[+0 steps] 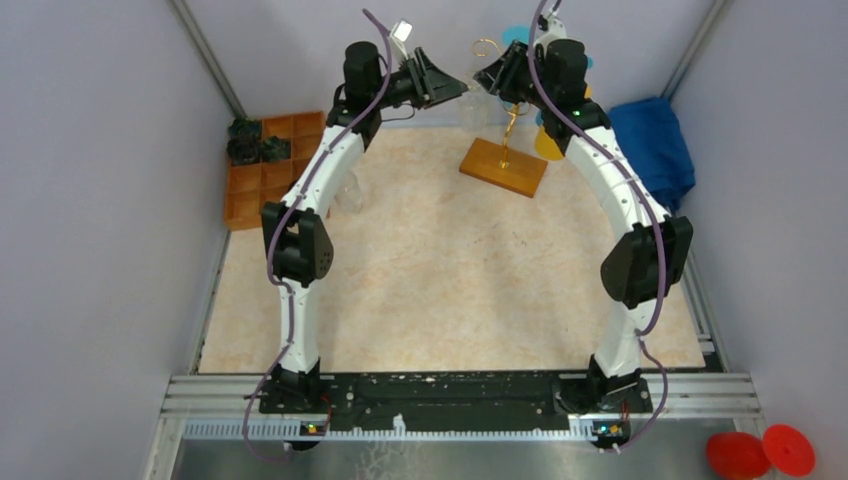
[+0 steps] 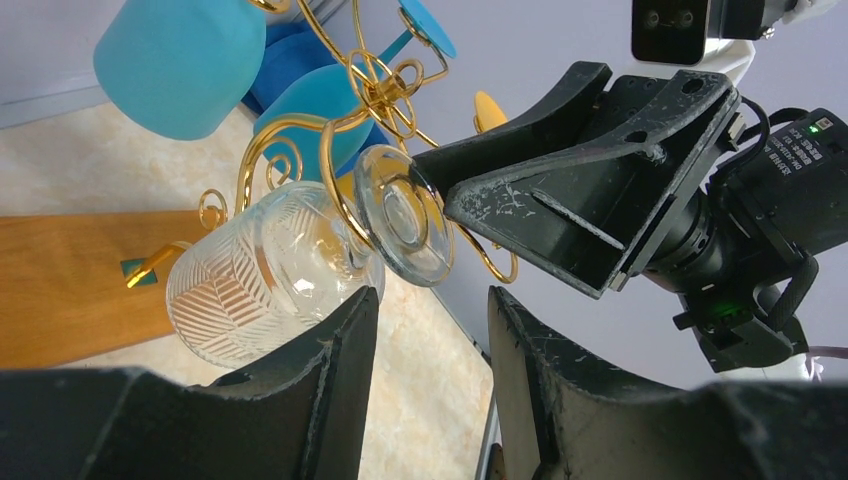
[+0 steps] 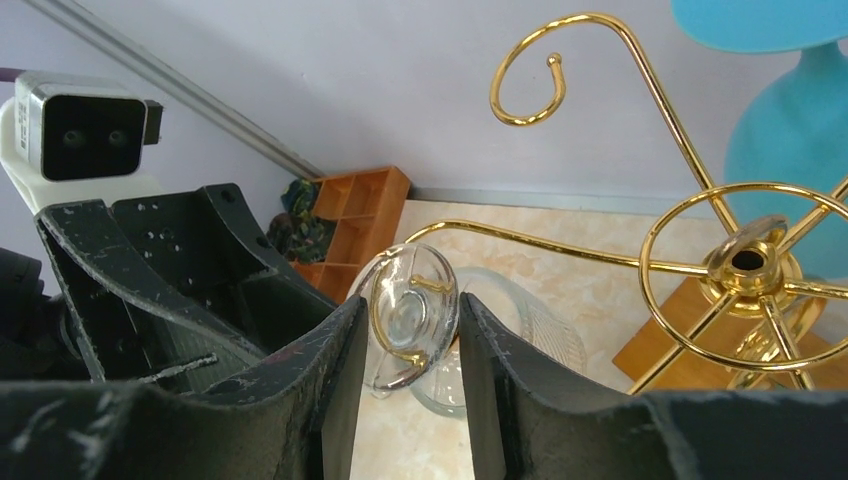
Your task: Take the wine glass off the wine glass rack
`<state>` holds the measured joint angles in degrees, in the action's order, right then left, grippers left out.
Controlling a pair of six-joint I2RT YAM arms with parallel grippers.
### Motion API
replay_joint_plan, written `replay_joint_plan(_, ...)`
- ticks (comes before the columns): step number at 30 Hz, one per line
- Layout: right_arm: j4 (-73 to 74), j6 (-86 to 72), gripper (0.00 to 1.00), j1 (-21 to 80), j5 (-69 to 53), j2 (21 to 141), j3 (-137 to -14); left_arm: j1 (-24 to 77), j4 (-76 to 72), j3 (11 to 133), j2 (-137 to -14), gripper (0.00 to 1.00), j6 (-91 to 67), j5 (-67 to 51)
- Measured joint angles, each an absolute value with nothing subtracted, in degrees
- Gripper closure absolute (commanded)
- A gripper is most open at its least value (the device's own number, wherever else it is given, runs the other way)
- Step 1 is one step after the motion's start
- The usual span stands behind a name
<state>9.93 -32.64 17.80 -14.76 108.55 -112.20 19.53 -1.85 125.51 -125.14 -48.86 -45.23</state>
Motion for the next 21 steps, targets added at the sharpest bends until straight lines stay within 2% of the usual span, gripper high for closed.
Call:
replay_joint_plan(5, 10.9, -33.23, 0.63, 17.45, -15.44, 109.67, -113.84, 19.53, -2.63, 125.36, -125.14, 0.49, -49.3, -45.25)
replay_joint_plan(21, 11.7, -34.65, 0.89, 16.4, -17.15, 109.67, -113.6, 19.53, -4.32, 123.04, -125.14, 0.51, -50.13, -45.25)
